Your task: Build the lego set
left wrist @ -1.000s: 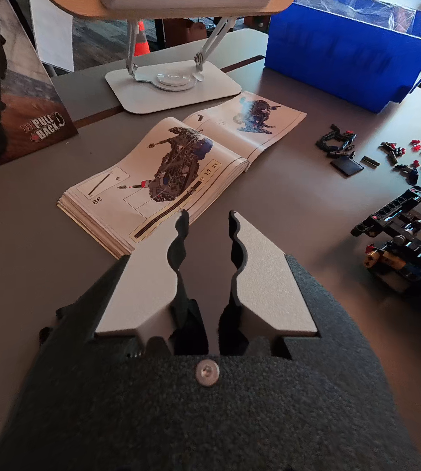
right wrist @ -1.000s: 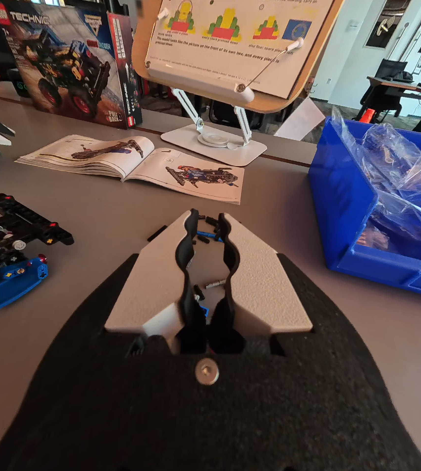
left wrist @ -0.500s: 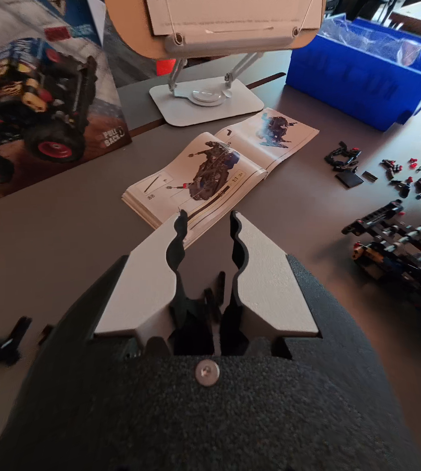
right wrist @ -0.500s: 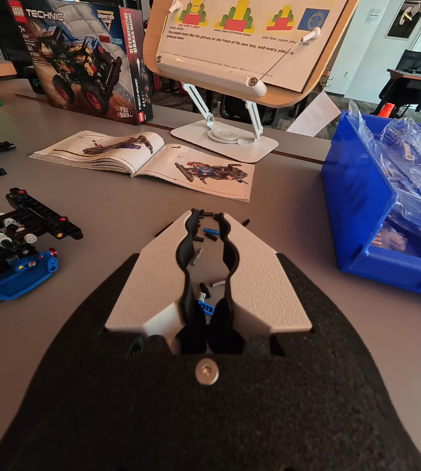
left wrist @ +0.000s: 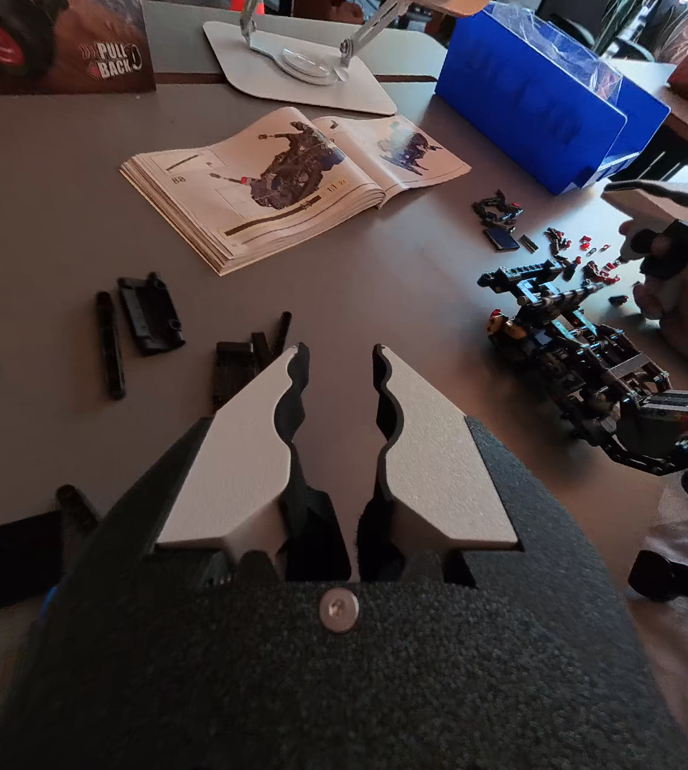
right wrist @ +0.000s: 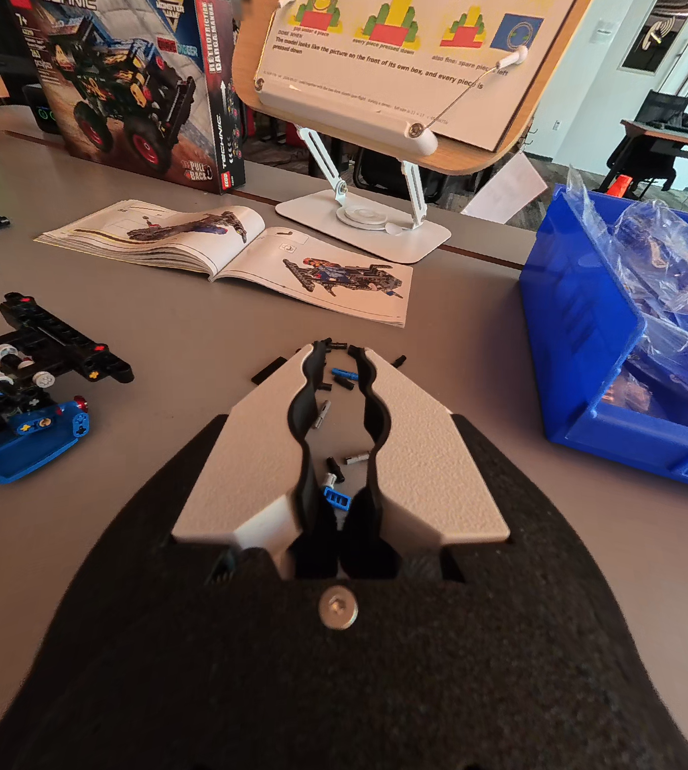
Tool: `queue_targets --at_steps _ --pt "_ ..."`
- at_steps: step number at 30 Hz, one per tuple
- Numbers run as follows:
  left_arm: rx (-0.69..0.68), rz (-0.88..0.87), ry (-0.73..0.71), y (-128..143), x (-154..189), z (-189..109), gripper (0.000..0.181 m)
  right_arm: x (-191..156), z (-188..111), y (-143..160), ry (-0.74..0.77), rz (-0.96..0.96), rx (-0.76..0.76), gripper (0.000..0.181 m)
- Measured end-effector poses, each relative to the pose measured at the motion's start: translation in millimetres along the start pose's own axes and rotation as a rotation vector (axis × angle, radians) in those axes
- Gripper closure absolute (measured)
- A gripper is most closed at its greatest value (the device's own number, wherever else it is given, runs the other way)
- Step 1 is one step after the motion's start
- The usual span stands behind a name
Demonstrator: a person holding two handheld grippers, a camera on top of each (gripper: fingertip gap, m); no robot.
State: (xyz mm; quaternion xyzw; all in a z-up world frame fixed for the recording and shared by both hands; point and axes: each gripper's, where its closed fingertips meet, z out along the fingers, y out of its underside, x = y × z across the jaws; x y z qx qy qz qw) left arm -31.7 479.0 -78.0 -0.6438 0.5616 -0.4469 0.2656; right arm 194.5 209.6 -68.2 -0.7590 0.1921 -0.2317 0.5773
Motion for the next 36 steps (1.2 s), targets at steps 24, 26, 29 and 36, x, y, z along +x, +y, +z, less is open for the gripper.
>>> queue_targets --at_steps 24,26,29,36 --pt "-0.114 -0.037 0.072 28.4 22.1 22.0 0.156 -3.0 1.7 2.9 -0.01 -0.016 -0.022 0.166" --pt "-0.125 -0.03 0.079 28.2 23.3 26.2 0.156 -3.1 1.8 3.1 -0.013 -0.014 -0.023 0.166" --pt "-0.148 -0.005 0.091 28.1 24.4 33.0 0.156 -3.3 2.1 3.5 -0.019 -0.009 -0.026 0.166" --pt "-0.278 0.166 0.399 -1.1 66.5 47.1 0.154 -3.9 3.1 4.3 -0.03 -0.002 -0.032 0.166"
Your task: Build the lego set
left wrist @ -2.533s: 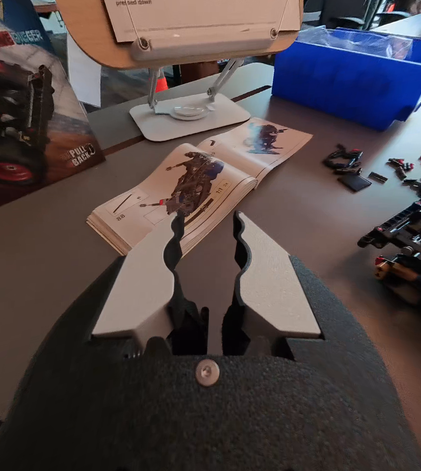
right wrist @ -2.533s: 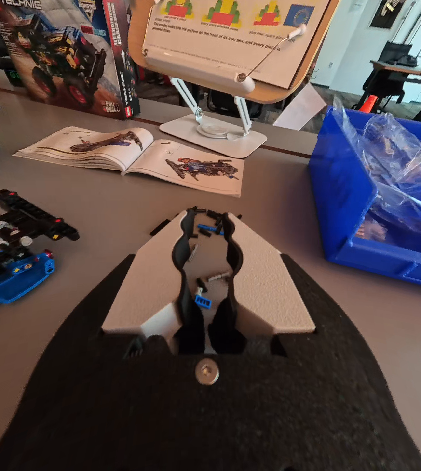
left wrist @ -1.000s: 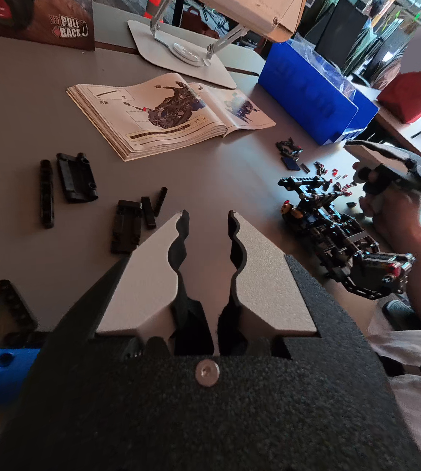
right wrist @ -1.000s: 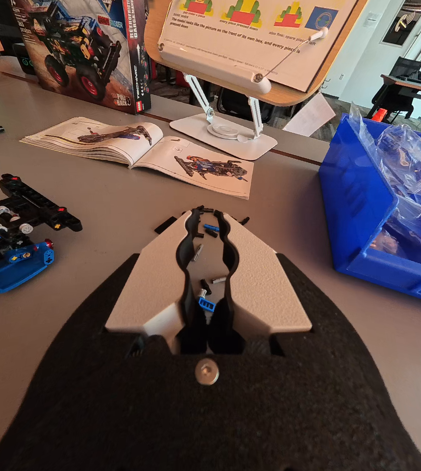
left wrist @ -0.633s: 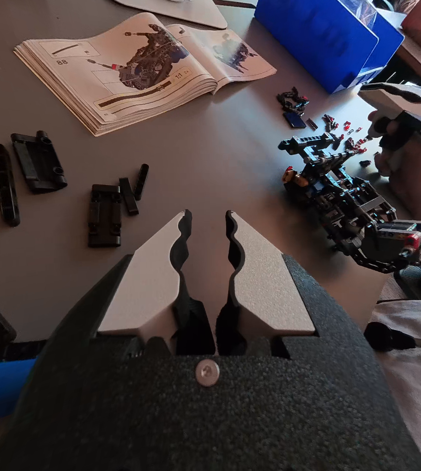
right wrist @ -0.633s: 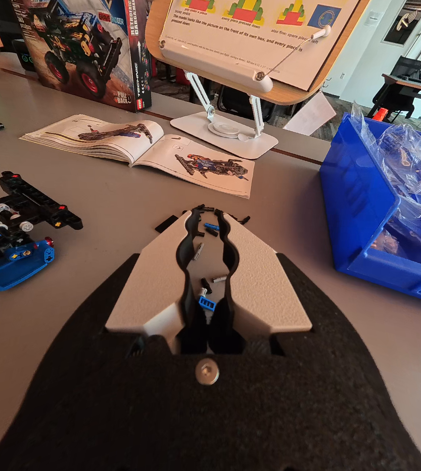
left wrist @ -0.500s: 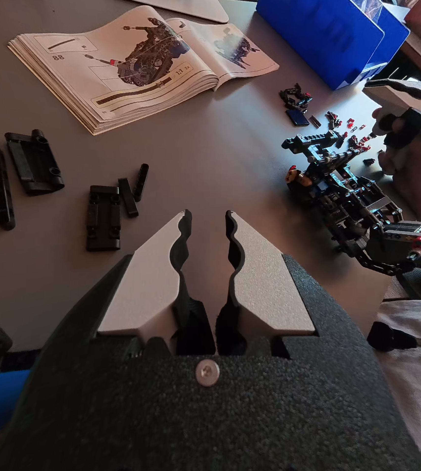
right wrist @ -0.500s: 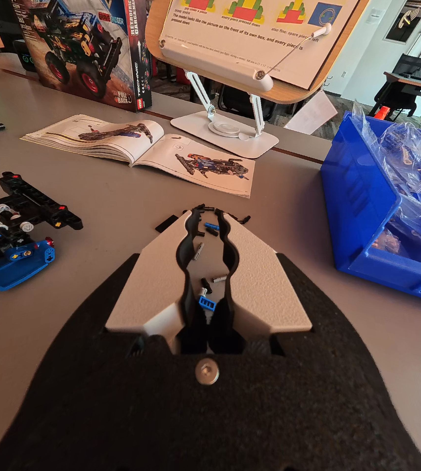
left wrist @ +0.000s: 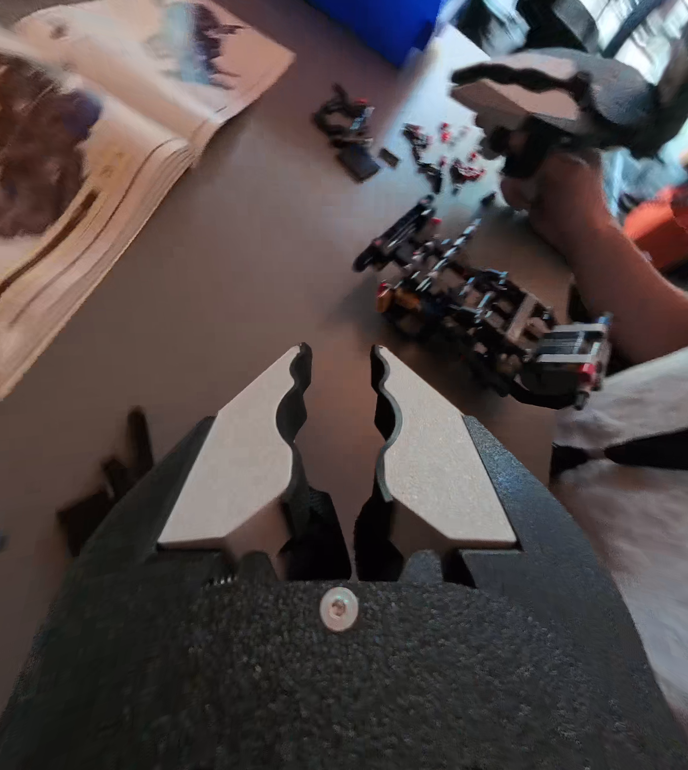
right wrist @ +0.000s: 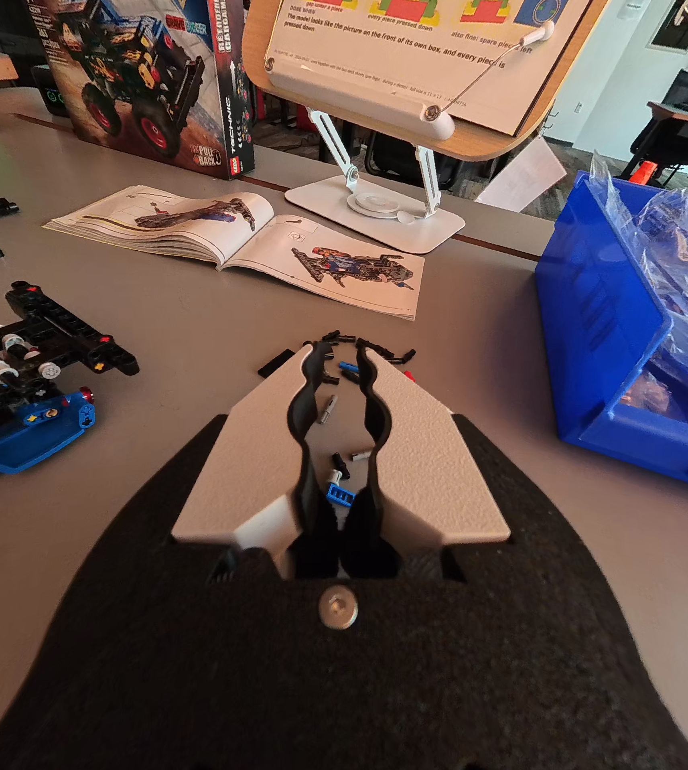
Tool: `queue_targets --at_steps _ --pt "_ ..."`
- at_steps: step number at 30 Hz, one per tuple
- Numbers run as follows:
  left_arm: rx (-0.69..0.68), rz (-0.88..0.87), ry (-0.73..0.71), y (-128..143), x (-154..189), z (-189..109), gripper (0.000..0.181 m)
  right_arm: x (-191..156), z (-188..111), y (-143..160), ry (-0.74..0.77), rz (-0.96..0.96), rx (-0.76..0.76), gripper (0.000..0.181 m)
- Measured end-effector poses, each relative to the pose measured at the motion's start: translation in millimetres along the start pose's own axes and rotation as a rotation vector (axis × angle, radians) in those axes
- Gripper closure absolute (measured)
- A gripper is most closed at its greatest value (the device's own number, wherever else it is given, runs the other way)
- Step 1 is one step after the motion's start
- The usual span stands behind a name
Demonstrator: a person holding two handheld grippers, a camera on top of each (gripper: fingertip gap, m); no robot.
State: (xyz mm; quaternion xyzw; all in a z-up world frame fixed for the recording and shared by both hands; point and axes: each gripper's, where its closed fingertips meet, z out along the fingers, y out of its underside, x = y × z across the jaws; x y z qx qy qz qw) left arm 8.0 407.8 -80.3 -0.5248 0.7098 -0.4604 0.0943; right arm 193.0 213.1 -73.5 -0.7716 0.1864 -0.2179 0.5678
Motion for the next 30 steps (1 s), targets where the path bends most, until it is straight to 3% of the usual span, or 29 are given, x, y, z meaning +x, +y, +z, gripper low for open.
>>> queue_targets --at_steps 4,7,10,13,19,24,28,30 --pt "-0.201 0.257 0.109 -38.6 10.0 29.7 0.148 -0.3 0.0 -0.2 0.003 -0.007 0.001 0.166" --pt "-0.429 0.408 0.231 -44.3 22.6 62.3 0.143 -0.3 -0.1 -0.3 0.005 -0.009 0.002 0.166" --pt "-0.625 0.442 0.431 -39.6 45.9 79.5 0.14 0.4 -1.0 -1.3 0.005 -0.003 0.011 0.166" --pt "-0.783 0.37 0.598 -33.9 51.4 88.8 0.138 0.9 -1.8 -2.3 0.0 0.007 0.019 0.166" --pt "-0.932 0.099 0.822 -30.8 46.6 105.3 0.142 -0.5 -1.5 -2.1 -0.004 -0.001 0.016 0.166" --pt "-1.022 0.054 0.921 -20.7 52.9 103.2 0.166 -3.3 -0.4 -0.8 -0.004 -0.029 0.005 0.166" --pt "-1.043 0.04 0.961 -26.8 56.0 100.0 0.172 -5.5 0.2 -1.8 -0.001 -0.054 0.009 0.167" --pt "-1.025 0.047 0.982 -35.0 60.5 96.1 0.173 -14.4 -1.2 -0.5 -0.048 -0.045 -0.011 0.154"
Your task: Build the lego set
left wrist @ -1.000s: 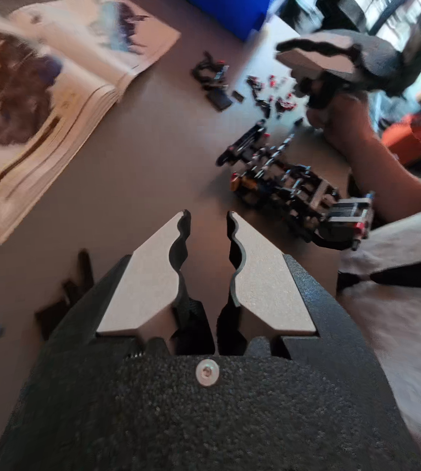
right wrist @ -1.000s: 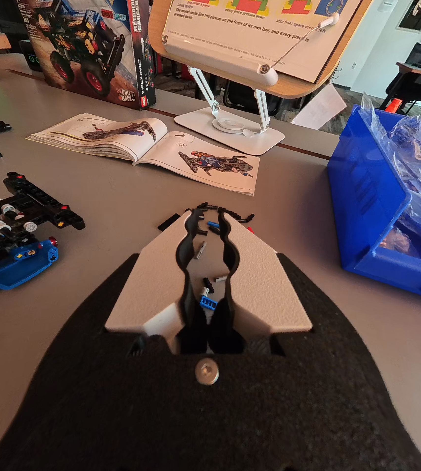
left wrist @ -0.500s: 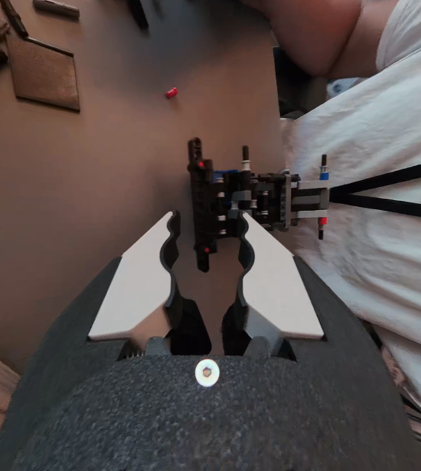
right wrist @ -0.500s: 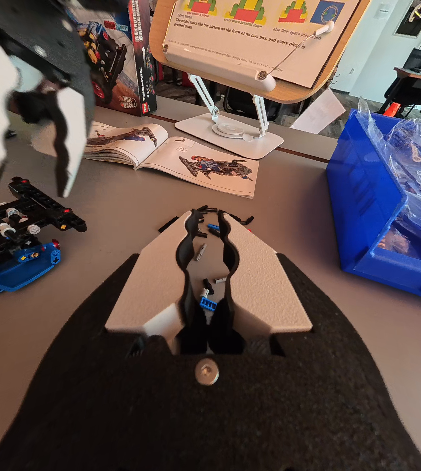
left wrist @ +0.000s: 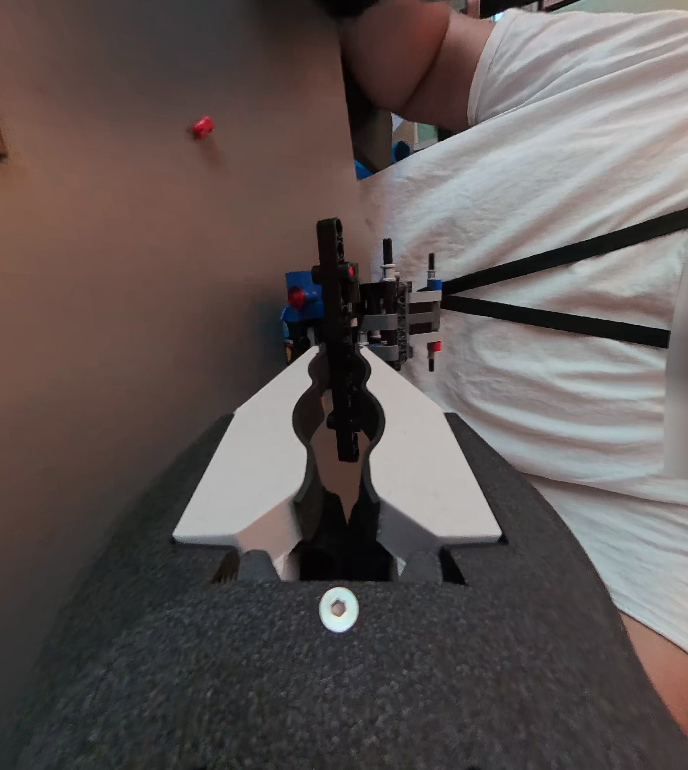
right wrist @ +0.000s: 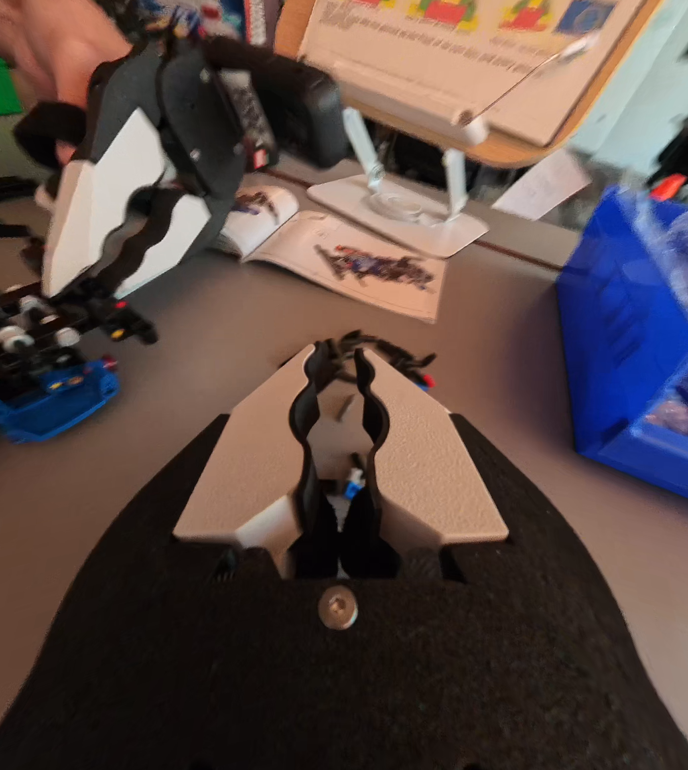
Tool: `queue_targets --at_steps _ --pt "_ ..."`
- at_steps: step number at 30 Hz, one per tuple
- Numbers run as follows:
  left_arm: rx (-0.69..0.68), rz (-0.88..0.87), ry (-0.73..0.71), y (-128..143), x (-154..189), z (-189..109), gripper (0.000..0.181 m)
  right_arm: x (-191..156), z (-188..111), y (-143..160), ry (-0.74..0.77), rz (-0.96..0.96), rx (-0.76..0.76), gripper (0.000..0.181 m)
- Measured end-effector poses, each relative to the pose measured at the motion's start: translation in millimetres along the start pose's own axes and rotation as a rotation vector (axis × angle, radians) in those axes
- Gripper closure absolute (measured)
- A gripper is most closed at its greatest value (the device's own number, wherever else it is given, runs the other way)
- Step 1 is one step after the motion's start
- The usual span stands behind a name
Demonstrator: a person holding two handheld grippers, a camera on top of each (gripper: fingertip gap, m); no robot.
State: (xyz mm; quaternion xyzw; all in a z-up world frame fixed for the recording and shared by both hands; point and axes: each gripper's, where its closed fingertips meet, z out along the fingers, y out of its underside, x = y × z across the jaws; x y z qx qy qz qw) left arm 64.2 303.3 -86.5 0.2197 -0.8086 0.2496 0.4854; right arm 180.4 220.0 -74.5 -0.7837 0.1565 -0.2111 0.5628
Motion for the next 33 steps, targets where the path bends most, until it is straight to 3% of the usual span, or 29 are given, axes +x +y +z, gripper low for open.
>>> queue_targets --at_steps 3,5,7,10,14,19,21,23,27,33 --pt "0.0 0.076 -0.064 -2.6 12.5 -6.7 0.173 -48.8 -9.8 5.4 -0.3 0.188 -0.127 0.135" --pt "0.013 0.11 -0.099 -4.0 19.9 -10.4 0.173 -91.6 -27.4 -2.3 -0.593 0.425 -0.191 0.123" --pt "0.017 0.12 -0.128 -2.6 23.0 -12.8 0.173 -115.2 -41.1 -14.6 -0.757 0.638 -0.208 0.108" --pt "0.033 0.127 -0.151 -0.3 25.7 -13.3 0.173 -138.5 -48.4 -10.0 -0.79 0.752 -0.287 0.09" --pt "0.054 0.159 -0.196 2.2 31.0 -12.2 0.173 -167.3 -43.1 0.1 -0.779 0.729 -0.38 0.085" --pt "0.091 0.196 -0.274 8.0 41.9 -11.5 0.173 -200.0 -32.0 -0.2 -0.853 0.783 -0.409 0.106" --pt "0.11 0.215 -0.31 11.8 47.4 -12.4 0.173 -206.7 -29.2 -1.7 -0.865 0.804 -0.384 0.13" --pt "0.126 0.237 -0.358 17.0 52.0 -12.8 0.173 -208.9 -27.8 -4.2 -0.865 0.797 -0.367 0.13" --pt "0.175 0.311 -0.478 27.8 72.4 -16.0 0.173 -208.4 -26.5 -11.9 -0.802 0.593 -0.359 0.131" --pt "0.345 0.444 -0.702 39.7 114.8 -30.2 0.173 -191.4 -21.2 -47.3 -0.722 0.191 -0.3 0.13"
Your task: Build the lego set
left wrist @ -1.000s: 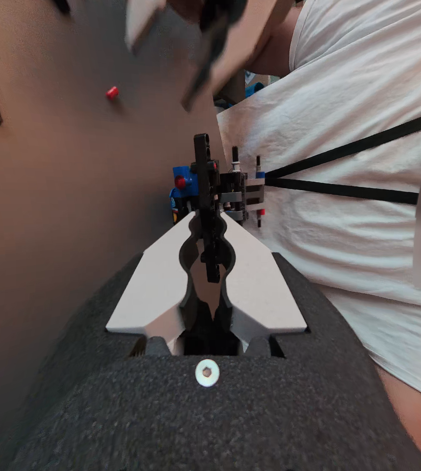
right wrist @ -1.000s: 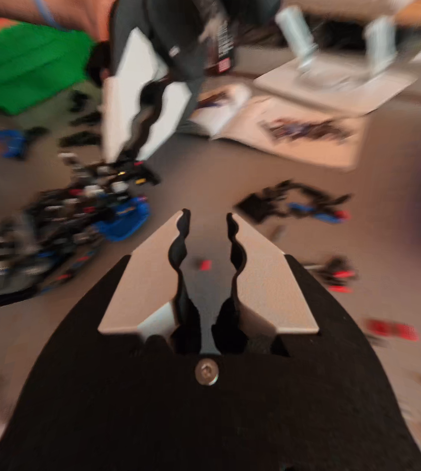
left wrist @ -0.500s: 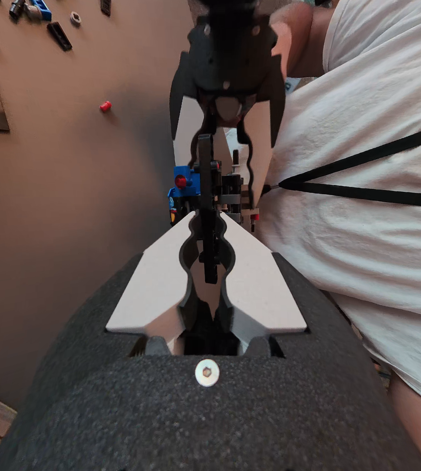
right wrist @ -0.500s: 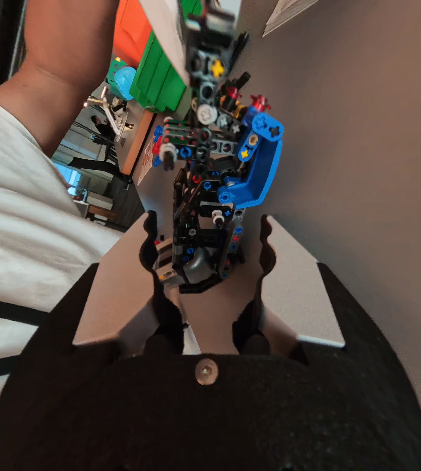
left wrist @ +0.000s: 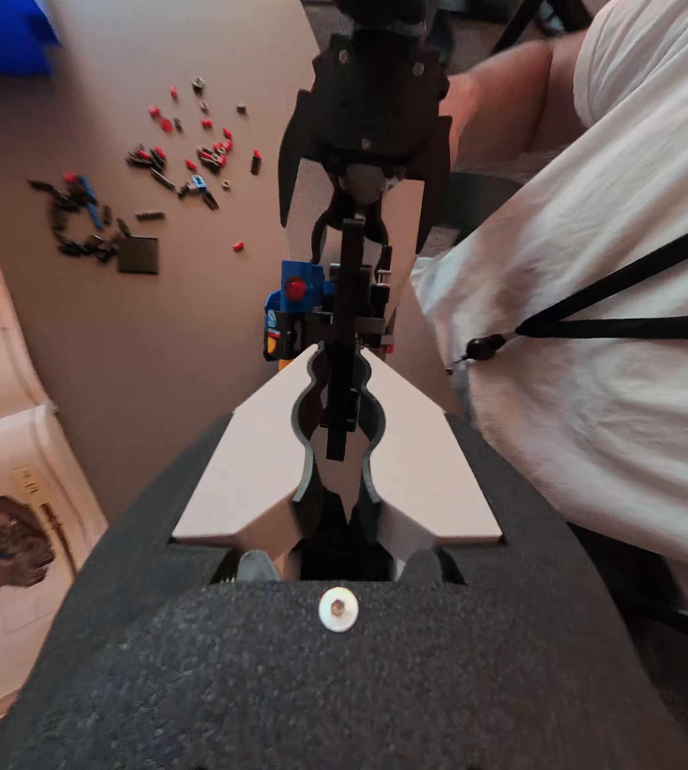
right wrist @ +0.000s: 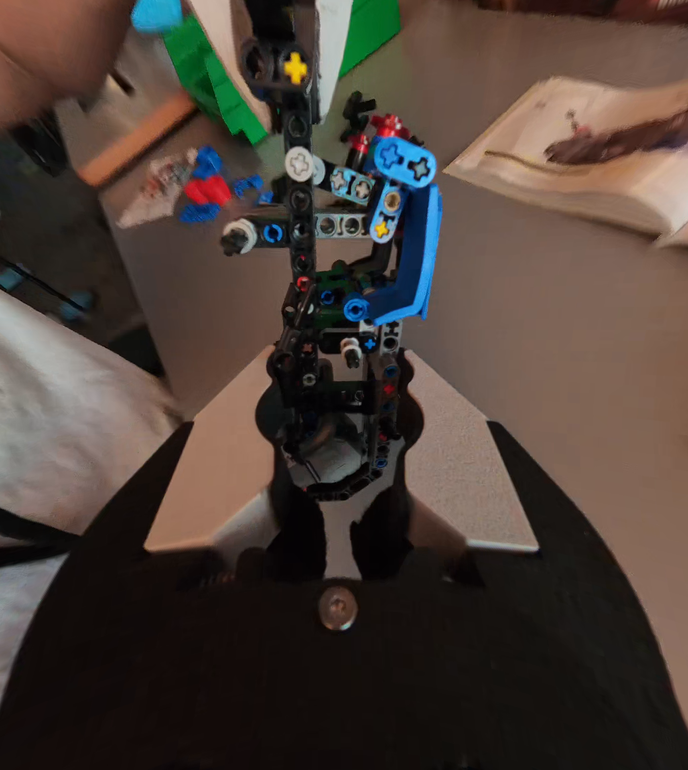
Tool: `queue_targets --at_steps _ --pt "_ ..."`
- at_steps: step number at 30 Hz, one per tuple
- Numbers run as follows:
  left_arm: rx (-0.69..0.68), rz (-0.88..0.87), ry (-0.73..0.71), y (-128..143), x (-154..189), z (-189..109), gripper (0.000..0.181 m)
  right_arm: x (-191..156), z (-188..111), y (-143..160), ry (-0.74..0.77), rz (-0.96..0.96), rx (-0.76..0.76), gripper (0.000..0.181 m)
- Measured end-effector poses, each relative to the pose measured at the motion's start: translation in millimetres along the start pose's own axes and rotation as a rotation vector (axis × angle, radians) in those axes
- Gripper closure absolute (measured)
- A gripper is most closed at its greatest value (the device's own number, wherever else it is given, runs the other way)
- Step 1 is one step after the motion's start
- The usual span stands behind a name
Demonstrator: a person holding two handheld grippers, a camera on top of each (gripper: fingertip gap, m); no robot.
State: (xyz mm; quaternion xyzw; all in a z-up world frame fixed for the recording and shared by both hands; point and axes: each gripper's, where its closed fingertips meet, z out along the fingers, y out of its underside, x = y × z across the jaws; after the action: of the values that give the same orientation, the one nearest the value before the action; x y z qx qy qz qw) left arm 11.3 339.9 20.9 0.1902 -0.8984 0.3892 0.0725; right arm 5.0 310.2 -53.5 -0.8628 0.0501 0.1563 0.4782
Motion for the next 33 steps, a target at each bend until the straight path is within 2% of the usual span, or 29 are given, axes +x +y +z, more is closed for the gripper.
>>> queue_targets --at_steps 4,7,10,13,16,24,33 --pt "0.103 0.137 -0.203 3.5 5.7 -14.0 0.171 19.9 -0.8 -19.4 0.159 -0.366 -0.114 0.131" --pt "0.138 0.249 -0.376 20.6 2.9 -13.4 0.17 38.1 2.2 -30.9 0.284 -0.632 -0.18 0.131" --pt "0.096 0.393 -0.57 44.1 0.7 -3.3 0.17 50.6 13.3 -31.7 0.368 -0.876 -0.237 0.131" --pt "0.02 0.55 -0.789 64.0 -4.9 3.8 0.171 58.7 24.9 -32.6 0.443 -1.039 -0.249 0.131" --pt "-0.063 0.627 -0.937 83.0 -13.5 9.7 0.171 66.4 36.2 -33.7 0.538 -1.177 -0.262 0.131" --pt "-0.234 0.757 -1.149 107.9 -27.3 21.5 0.171 77.8 53.2 -33.0 0.701 -1.418 -0.217 0.13" --pt "-0.264 0.809 -1.202 112.4 -26.6 31.6 0.171 77.8 56.8 -28.9 0.759 -1.505 -0.148 0.13"
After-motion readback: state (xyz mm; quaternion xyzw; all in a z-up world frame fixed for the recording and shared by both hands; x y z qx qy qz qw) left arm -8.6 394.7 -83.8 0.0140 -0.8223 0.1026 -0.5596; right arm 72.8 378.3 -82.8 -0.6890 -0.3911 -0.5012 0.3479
